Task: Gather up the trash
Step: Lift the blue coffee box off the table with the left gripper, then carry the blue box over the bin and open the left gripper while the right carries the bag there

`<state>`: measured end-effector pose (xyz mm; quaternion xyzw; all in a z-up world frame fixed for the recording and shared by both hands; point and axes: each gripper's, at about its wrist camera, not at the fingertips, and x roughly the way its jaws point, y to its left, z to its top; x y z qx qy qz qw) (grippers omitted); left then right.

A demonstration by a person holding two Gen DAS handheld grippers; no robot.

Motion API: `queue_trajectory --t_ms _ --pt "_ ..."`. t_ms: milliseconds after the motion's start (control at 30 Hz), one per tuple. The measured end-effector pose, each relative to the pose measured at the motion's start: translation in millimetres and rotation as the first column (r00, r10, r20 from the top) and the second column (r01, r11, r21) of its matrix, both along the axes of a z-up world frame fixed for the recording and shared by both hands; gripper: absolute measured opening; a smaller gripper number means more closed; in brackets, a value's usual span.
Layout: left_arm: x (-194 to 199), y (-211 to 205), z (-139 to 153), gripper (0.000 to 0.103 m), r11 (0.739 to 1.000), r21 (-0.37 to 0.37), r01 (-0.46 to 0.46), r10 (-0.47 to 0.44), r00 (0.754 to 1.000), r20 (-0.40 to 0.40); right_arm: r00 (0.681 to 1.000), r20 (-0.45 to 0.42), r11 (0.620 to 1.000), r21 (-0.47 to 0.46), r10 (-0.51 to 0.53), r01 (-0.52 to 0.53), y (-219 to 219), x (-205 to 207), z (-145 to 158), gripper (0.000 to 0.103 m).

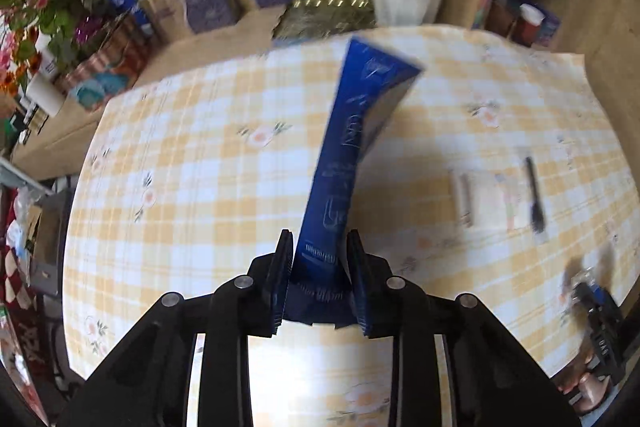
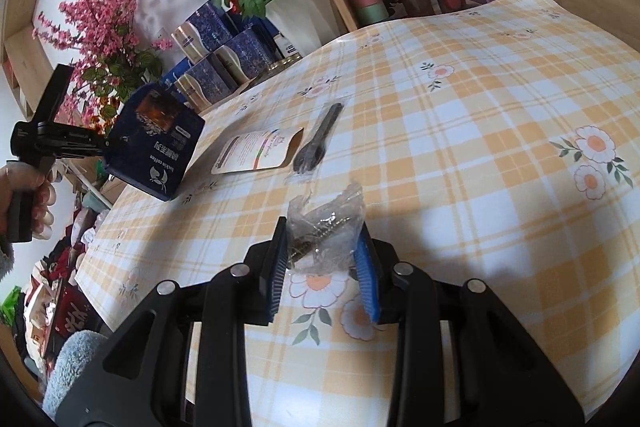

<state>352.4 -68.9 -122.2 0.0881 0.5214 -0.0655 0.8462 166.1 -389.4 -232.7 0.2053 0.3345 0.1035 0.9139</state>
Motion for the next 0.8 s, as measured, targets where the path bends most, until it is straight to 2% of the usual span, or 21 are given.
queue_trajectory --t_ms 133,267,333,433,533,800 --pt "8.6 11.7 -13.8 0.029 0.999 -0.033 -0.001 0.001 1.000 -0.024 1.000 -0.011 1.000 -0.008 0.009 -0.009 2.8 4.2 -2.6 0.034" --pt "14.3 0.7 -33.1 0.028 0.999 -0.028 0.038 -0.040 0.998 -0.057 1.000 -0.022 1.000 -0.013 0.015 -0.015 3.3 6.9 -5.1 0.034" --pt "11.8 -3.4 -36.7 0.026 0.998 -0.048 0.049 -0.051 0.998 -0.031 1.000 -0.022 1.000 -0.016 0.016 -0.017 3.9 7.1 -5.3 0.034" --pt "7.4 0.3 -31.8 0.025 0.990 -0.135 0.048 -0.050 0.999 -0.006 1.000 -0.008 1.000 -0.018 0.017 -0.017 4.6 5.0 -2.7 0.034" --pt "-1.9 -1.0 -20.9 0.023 0.980 -0.183 0.081 -0.081 0.997 0.009 1.000 -0.005 0.999 -0.038 0.027 -0.027 10.0 3.2 1.0 0.034" --pt "-55.7 5.3 9.8 0.023 0.952 -0.237 0.192 -0.192 0.981 0.025 0.998 0.004 0.996 -0.048 0.069 -0.069 34.9 -15.9 24.9 0.034"
